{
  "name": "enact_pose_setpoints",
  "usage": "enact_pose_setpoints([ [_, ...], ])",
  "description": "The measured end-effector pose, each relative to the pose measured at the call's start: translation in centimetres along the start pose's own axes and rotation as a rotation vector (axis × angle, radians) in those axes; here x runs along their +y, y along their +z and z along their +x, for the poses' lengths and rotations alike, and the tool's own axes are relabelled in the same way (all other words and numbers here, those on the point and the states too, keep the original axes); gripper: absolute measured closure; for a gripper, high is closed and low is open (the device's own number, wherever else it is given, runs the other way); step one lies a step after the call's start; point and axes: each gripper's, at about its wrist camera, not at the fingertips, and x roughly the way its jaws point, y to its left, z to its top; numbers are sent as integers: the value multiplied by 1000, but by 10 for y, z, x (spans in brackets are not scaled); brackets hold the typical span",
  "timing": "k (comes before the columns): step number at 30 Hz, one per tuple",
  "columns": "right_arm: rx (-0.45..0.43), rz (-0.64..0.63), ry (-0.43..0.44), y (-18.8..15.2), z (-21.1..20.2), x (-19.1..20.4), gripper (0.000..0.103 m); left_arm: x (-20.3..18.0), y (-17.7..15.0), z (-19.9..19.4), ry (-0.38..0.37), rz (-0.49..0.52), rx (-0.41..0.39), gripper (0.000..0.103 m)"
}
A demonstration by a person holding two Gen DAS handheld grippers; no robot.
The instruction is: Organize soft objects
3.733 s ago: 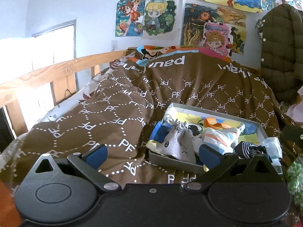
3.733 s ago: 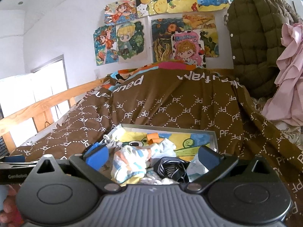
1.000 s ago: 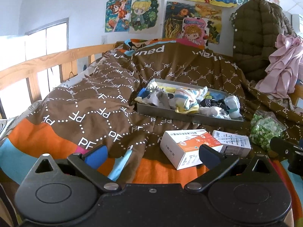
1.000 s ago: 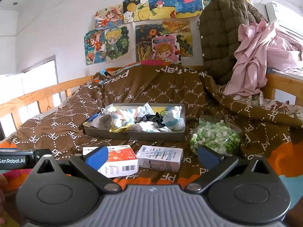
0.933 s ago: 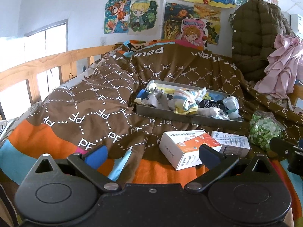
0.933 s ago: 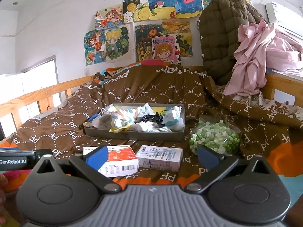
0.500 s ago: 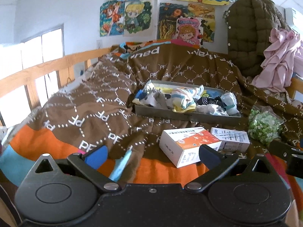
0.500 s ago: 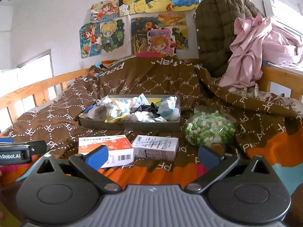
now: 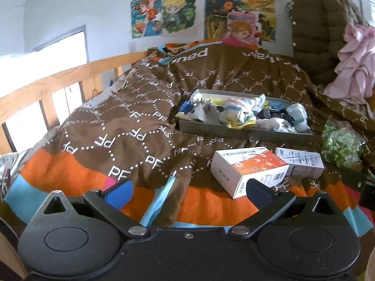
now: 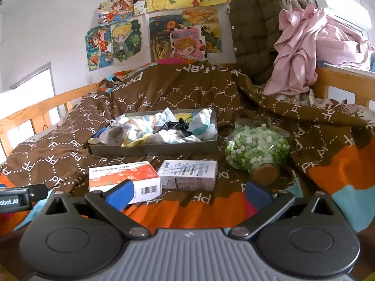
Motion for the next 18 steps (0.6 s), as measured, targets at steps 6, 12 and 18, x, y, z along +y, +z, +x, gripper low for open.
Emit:
enact_pose_setpoints([
  [6, -17, -28, -1, -7, 3, 5, 0, -8, -11, -6, 50, 32, -108, 1],
  [12, -92, -26, -18, -8, 0, 3, 0, -12, -15, -9, 19, 49, -134, 1],
  [18, -114, -27, -20, -7, -1, 2, 0, -11, -21, -6, 4, 49, -117, 1],
])
